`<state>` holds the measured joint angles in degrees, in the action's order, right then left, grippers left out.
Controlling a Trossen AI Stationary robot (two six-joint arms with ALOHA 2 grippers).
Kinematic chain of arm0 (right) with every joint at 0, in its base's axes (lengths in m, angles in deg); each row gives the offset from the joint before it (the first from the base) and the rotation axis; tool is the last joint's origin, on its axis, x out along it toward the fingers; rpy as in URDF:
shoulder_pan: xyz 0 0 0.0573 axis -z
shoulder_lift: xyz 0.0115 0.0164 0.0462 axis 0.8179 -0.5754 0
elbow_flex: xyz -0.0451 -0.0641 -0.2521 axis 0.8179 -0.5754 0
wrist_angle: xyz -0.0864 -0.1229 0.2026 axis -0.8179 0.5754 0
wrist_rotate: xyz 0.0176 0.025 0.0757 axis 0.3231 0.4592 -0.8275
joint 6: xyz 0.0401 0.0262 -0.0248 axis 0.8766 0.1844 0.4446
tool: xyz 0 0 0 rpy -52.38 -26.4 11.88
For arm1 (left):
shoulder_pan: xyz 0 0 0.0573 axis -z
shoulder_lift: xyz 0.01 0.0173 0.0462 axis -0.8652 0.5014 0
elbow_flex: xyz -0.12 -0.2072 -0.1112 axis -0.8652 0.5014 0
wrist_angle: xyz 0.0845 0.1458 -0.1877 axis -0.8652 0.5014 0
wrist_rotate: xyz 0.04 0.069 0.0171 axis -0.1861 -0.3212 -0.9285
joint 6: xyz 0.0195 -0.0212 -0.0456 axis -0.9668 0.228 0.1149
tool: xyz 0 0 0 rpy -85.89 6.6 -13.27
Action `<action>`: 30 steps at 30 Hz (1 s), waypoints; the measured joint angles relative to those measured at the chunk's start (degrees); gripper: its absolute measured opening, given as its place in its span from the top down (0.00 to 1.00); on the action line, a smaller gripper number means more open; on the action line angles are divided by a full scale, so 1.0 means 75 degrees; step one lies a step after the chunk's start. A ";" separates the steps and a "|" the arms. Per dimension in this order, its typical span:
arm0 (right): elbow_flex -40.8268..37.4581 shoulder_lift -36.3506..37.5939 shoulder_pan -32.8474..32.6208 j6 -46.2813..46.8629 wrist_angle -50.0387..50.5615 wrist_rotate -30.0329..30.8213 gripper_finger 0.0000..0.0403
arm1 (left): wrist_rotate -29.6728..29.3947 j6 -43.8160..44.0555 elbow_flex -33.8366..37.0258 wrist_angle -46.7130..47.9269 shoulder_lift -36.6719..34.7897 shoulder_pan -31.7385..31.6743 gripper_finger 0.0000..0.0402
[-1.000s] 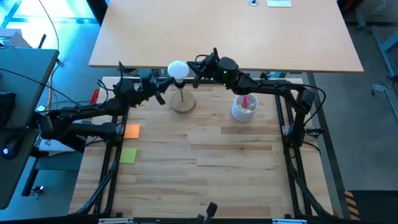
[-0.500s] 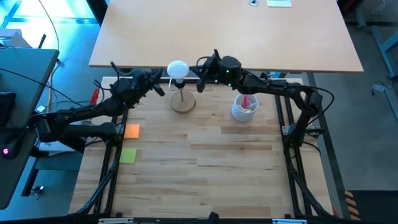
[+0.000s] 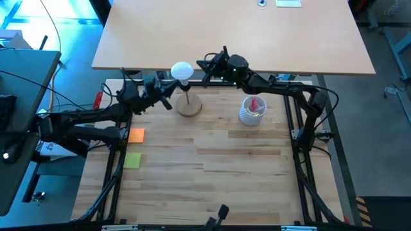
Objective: Screw lightbulb
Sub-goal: Remove the lightbulb from the lamp
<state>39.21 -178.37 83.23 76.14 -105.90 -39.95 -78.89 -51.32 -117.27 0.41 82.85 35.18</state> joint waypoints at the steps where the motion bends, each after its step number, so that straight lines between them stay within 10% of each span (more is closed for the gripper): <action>1: 0.0000 0.0038 0.0058 -0.0085 0.0023 0.0023 1.00 | -0.0181 -0.0133 0.0000 0.0039 -0.0085 0.0055 1.00; 9: 0.0000 0.0839 0.0105 -0.1040 0.1963 -0.0100 1.00 | -0.1989 -0.1204 0.0000 0.0599 -0.0641 0.0080 1.00; 23: 0.0000 0.0211 -0.0324 -0.0380 0.0549 0.0061 1.00 | -0.0724 -0.0118 -0.0006 0.0218 0.0049 -0.0198 1.00; 30: 0.0000 0.0016 0.0066 -0.0406 0.0133 0.0092 1.00 | -0.1305 -0.0460 0.0003 0.0382 -0.0080 0.0540 1.00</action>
<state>39.21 -178.25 83.73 73.10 -104.90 -39.26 -88.68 -54.77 -117.25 3.27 82.25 39.23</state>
